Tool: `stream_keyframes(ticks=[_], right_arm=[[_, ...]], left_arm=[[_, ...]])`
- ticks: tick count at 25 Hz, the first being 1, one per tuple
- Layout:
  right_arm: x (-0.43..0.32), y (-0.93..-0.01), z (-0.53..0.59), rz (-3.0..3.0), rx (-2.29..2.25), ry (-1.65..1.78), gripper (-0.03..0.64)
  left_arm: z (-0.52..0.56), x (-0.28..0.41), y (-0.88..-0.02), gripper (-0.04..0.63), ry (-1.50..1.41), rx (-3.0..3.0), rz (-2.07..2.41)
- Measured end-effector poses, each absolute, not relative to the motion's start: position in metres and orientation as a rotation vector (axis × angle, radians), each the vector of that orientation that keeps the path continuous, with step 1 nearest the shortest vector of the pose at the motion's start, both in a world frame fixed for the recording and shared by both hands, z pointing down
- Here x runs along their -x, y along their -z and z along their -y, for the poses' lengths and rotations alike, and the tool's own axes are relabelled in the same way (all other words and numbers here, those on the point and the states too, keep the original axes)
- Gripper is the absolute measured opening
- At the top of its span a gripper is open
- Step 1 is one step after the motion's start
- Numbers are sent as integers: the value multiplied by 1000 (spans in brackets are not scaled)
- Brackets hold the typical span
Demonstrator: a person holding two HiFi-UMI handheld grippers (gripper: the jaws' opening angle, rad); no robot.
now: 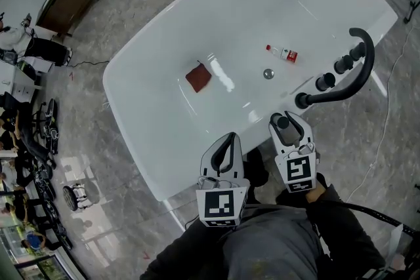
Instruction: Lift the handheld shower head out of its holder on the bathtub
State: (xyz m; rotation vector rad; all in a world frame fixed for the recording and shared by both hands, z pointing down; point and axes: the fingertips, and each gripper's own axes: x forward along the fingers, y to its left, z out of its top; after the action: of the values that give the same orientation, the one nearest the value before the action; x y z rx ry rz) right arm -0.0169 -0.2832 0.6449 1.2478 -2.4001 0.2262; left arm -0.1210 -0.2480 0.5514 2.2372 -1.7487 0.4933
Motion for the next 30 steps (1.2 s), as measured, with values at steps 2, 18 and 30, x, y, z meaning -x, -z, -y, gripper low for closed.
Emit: stream_keyframes(ticks=[2, 18, 30], right_arm=[[18, -647, 284, 2389, -1253, -218, 190], [20, -643, 284, 2411, -1246, -212, 140], [19, -566, 288, 2481, -1271, -166, 140]], left_arm=[[248, 123, -551, 3, -493, -2237, 1750], [243, 129, -546, 3, -476, -2236, 1760], [243, 126, -510, 3, -440, -2234, 1762]])
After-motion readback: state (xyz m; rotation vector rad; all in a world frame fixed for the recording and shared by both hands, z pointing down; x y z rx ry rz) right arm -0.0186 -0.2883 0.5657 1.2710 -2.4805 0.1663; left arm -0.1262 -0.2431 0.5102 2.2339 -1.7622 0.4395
